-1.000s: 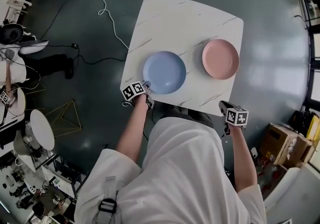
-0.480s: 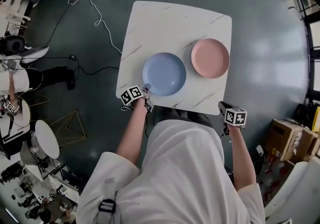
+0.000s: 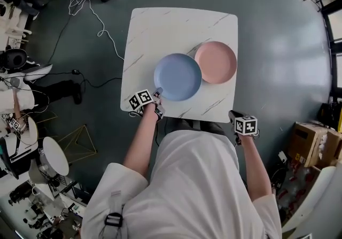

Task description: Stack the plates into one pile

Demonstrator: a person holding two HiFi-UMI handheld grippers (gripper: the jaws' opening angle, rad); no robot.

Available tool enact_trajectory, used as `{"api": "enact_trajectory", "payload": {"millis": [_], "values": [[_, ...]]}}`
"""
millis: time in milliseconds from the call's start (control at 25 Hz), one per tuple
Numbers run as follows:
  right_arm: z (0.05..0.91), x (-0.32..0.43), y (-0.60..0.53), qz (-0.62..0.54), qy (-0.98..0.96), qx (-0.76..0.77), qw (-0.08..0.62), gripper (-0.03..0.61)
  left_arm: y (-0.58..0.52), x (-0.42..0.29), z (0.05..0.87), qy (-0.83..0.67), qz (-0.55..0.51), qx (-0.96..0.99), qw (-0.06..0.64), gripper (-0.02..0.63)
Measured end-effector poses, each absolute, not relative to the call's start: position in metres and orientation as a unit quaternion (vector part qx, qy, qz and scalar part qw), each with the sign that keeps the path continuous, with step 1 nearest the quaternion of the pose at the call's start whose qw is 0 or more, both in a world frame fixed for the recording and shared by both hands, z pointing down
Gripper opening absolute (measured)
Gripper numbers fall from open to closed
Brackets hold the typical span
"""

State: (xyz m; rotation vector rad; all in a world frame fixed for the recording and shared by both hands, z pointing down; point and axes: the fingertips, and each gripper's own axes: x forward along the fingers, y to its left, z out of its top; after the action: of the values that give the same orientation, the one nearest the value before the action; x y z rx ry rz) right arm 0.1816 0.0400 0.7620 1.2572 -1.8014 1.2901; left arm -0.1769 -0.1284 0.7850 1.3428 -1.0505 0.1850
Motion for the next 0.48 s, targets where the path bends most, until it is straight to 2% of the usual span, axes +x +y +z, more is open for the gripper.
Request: {"api": "enact_trajectory", "payload": {"millis": [480], "values": [[0.765, 0.227, 0.031, 0.495, -0.659, 0.498, 0.269, 0.038, -0.167, -0.089, 0.773, -0.432, 0.127, 0.620, 0.643, 0.040]]}}
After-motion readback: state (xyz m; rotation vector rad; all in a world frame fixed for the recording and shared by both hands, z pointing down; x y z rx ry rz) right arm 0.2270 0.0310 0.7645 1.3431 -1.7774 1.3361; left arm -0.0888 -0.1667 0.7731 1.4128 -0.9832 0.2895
